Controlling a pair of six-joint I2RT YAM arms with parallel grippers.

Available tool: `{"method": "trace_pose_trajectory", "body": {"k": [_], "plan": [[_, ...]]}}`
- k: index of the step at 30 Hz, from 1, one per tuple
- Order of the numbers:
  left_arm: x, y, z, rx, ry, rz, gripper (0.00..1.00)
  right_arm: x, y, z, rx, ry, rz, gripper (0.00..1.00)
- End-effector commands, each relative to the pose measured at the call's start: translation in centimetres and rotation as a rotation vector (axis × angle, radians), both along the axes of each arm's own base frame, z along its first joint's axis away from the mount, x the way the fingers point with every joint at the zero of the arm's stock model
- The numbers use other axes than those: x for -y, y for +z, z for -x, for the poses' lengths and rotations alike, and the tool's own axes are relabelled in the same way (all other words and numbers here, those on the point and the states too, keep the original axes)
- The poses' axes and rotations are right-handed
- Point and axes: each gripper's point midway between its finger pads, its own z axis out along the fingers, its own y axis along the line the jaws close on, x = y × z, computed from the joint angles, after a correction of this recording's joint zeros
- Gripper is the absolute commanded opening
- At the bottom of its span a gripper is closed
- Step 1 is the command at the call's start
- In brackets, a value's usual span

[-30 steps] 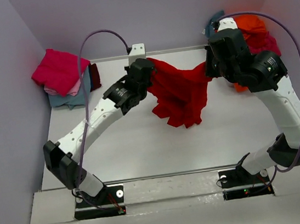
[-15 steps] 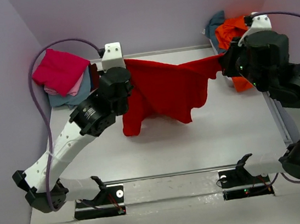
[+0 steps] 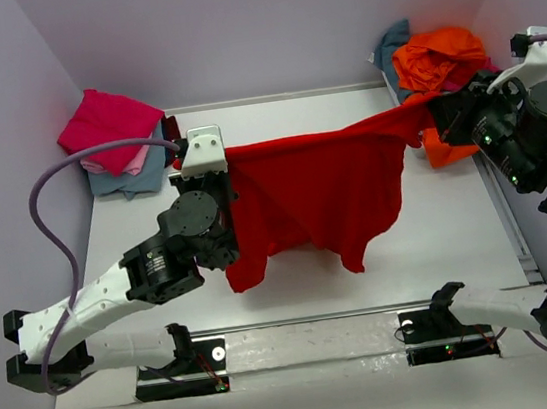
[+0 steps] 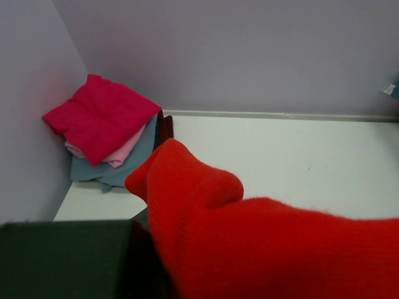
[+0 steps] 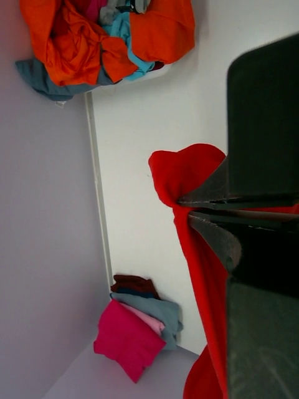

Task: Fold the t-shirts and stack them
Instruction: Flatten the tshirt out

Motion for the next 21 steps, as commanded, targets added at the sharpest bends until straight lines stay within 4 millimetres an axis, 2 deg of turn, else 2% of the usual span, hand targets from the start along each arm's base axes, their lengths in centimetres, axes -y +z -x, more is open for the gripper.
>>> {"method": "trace_pose_trajectory", "body": {"k": [1, 5, 7, 8, 9, 10, 11, 12, 14, 15, 17, 18, 20, 21], "plan": [[-3.7, 1.5, 1.0, 0.011, 0.185, 0.166, 0.06, 1.7, 2.6, 0.1, 0.104, -0.074, -0.042, 0.07], [-3.3, 0.8, -0.2, 0.028, 0.198, 0.179, 0.06, 1.2, 0.5, -1.8, 0.032, -0.131, 0.003, 0.07], [-4.2, 1.0, -1.6, 0.033, 0.215, 0.145, 0.06, 0.9, -0.2, -2.5, 0.014, -0.148, 0.016, 0.07], [-3.7, 0.7, -2.6, 0.039, 0.217, 0.209, 0.06, 0.6, -0.4, -3.0, 0.011, -0.154, 0.017, 0.07], [-4.6, 0.3, -4.3, 0.019, 0.226, 0.177, 0.06, 0.6, -0.7, -3.3, 0.003, -0.169, 0.025, 0.07], [-3.5, 0.0, -4.6, 0.010, 0.164, 0.192, 0.06, 0.6, -0.7, -3.5, 0.001, -0.175, 0.027, 0.07], [-5.0, -0.2, -6.3, 0.004, 0.207, 0.189, 0.06, 0.6, -0.9, -3.7, -0.011, -0.183, 0.040, 0.07], [-5.4, -1.2, -8.2, -0.033, 0.208, 0.190, 0.06, 0.6, -1.2, -4.2, -0.032, -0.208, 0.068, 0.07], [-5.4, -2.4, -10.0, -0.079, 0.194, 0.177, 0.06, 0.3, -1.8, -4.9, -0.058, -0.227, 0.091, 0.07], [-4.8, -3.2, -10.9, -0.109, 0.159, 0.191, 0.06, 0.0, -2.0, -5.3, -0.068, -0.223, 0.102, 0.07], [-5.5, -4.9, -12.9, -0.156, 0.166, 0.188, 0.06, -1.2, -3.4, -6.6, -0.103, -0.207, 0.124, 0.07], [-4.3, -6.4, -14.1, -0.202, 0.114, 0.193, 0.06, -1.9, -4.7, -7.5, -0.139, -0.196, 0.131, 0.07], [-4.7, -8.2, -15.6, -0.256, 0.122, 0.192, 0.06, -2.3, -6.3, -8.5, -0.183, -0.194, 0.136, 0.07], [-4.1, -9.7, -16.0, -0.307, 0.094, 0.182, 0.06, -2.6, -7.2, -8.9, -0.208, -0.191, 0.137, 0.07]]}}
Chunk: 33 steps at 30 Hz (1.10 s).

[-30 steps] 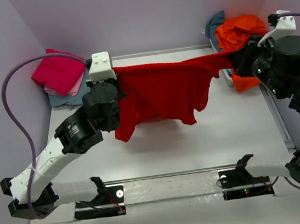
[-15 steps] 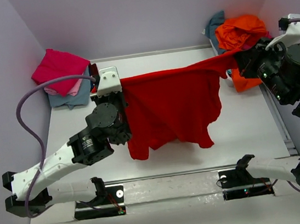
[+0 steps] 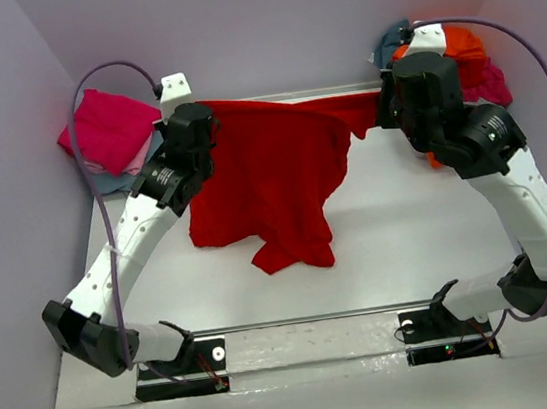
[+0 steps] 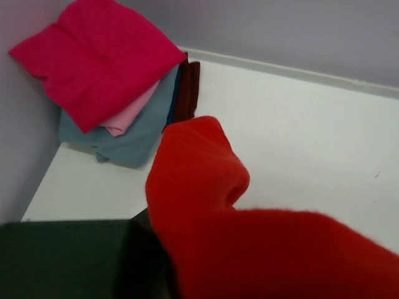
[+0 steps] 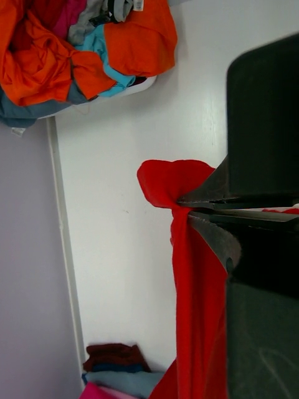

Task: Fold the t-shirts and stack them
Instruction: Flatten the tshirt out

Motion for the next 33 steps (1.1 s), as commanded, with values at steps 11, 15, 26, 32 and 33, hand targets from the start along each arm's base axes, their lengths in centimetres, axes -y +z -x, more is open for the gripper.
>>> {"method": "trace_pose_trajectory", "body": {"k": [11, 15, 26, 32, 33], "plan": [[2.6, -15.7, -6.4, -0.377, -0.059, 0.175, 0.06, -1.7, -13.7, -7.2, -0.315, -0.008, -0.012, 0.07], [2.7, -18.9, -8.3, -0.429, -0.040, 0.181, 0.06, -3.5, -18.0, -10.4, -0.396, 0.026, 0.002, 0.07], [1.8, -22.8, -14.8, -0.523, 0.050, 0.198, 0.05, -2.9, -22.4, -18.7, -0.477, -0.030, -0.039, 0.07], [0.5, -23.2, -17.2, -0.550, 0.085, 0.246, 0.06, -0.2, -23.1, -22.5, -0.482, -0.084, -0.071, 0.07], [0.8, -23.0, -18.0, -0.544, 0.079, 0.250, 0.06, -0.4, -23.3, -22.7, -0.490, -0.077, -0.072, 0.07]]}}
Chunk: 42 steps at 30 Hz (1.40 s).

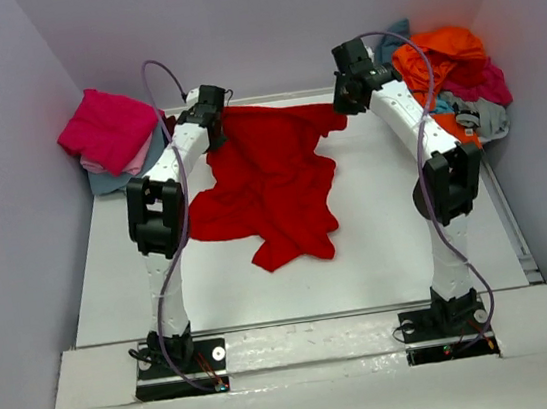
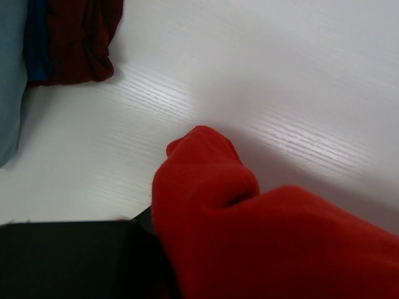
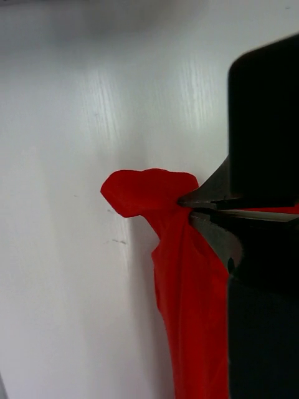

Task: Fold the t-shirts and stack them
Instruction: Flatten the tshirt out

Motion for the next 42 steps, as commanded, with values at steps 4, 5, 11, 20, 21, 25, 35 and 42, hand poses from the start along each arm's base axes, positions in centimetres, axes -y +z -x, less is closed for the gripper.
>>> {"method": "trace_pose_trajectory", "body": {"k": [4, 5, 11, 20, 21, 25, 35, 42], "plan": [[-1.0, 1.7, -2.6, -0.007, 0.057, 0.037, 0.40, 0.8, 0.4, -3.3, 0.009, 0.003, -0.046, 0.07], [-1.3, 1.5, -2.7, -0.015, 0.059, 0.047, 0.61, 0.5, 0.2, -3.5, 0.005, 0.014, -0.051, 0.14], [-1.3, 2.3, -2.6, 0.009, 0.063, 0.058, 0.95, -0.5, -0.8, -2.4, -0.039, 0.079, -0.086, 0.78], [-0.8, 5.6, 3.6, 0.001, -0.019, -0.060, 0.99, -2.8, 0.9, 5.0, -0.140, 0.172, -0.110, 0.89], [-1.0, 5.2, 3.9, -0.015, -0.024, -0.071, 0.99, -3.2, 0.8, 5.7, -0.141, 0.182, -0.111, 0.89], [-0.9, 5.3, 3.2, -0.016, -0.026, -0.079, 0.99, -5.3, -0.6, 9.5, -0.194, 0.244, -0.150, 0.88], [3.1, 5.4, -1.9, -0.044, -0.179, 0.312, 0.99, -4.8, -0.8, 12.4, -0.225, 0.268, -0.125, 0.87], [1.0, -2.9, 1.8, -0.271, -0.140, 0.231, 0.99, -5.4, -1.1, 13.1, -0.248, 0.288, -0.160, 0.87]]}}
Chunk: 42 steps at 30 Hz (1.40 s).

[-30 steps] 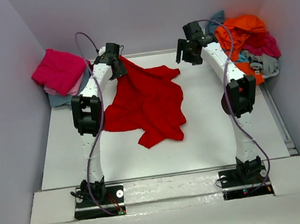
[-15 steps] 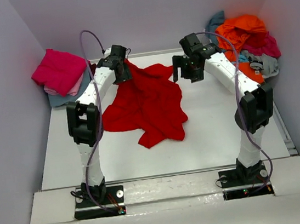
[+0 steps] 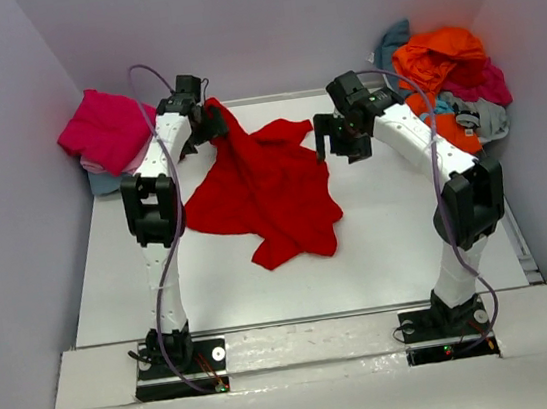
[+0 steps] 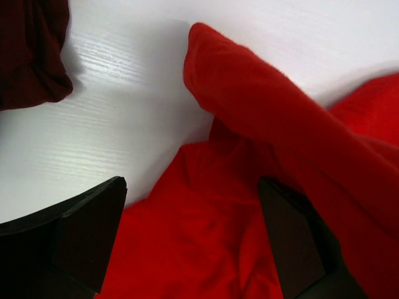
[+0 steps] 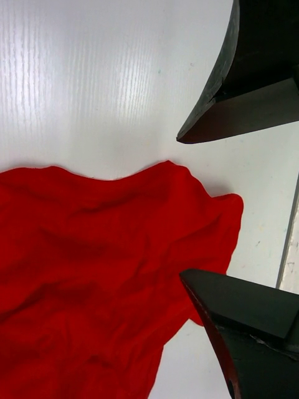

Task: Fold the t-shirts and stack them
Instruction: Flatten the tshirt out

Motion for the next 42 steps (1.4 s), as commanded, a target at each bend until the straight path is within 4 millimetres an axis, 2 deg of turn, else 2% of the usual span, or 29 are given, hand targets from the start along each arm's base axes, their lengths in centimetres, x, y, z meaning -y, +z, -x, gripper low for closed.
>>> {"method": "trace_pose_trajectory", "body": {"k": [1, 2, 7, 11, 15, 19, 24, 31, 36, 42], "plan": [[-0.3, -4.5, 4.5, -0.164, -0.026, -0.046, 0.99, -1.1, 1.4, 0.9, 0.018, 0.037, -0.066, 0.86], [-0.6, -5.1, 5.4, -0.165, -0.021, -0.052, 0.99, -1.6, 1.0, 1.2, -0.002, 0.050, -0.089, 0.86], [-1.0, -7.1, 7.2, -0.205, -0.020, -0.085, 0.99, -2.5, -1.6, 2.5, -0.080, 0.088, -0.083, 0.82], [-1.2, -7.7, 7.4, -0.211, -0.017, -0.095, 0.99, -2.9, -3.8, 3.7, -0.144, 0.116, -0.080, 0.73], [-0.8, -7.6, 7.4, -0.211, -0.029, -0.101, 0.99, -3.5, -5.4, 4.7, -0.183, 0.145, -0.064, 0.68], [-0.8, -7.0, 7.1, -0.195, -0.027, -0.102, 0.99, -5.2, -7.8, 7.3, -0.274, 0.223, -0.067, 0.65], [-0.9, -6.9, 7.2, -0.201, -0.029, -0.108, 0.99, -5.1, -10.0, 9.1, -0.340, 0.247, -0.044, 0.65], [-1.0, -6.0, 7.6, -0.183, -0.035, -0.106, 0.99, -5.0, -10.8, 10.4, -0.375, 0.259, -0.041, 0.66], [-1.4, -4.7, 8.1, -0.161, -0.041, -0.119, 0.99, -4.9, -12.6, 11.9, -0.434, 0.274, -0.034, 0.65], [-1.9, -5.1, 8.5, -0.176, -0.043, -0.147, 0.99, -5.1, -14.4, 13.7, -0.507, 0.302, -0.049, 0.56]]}}
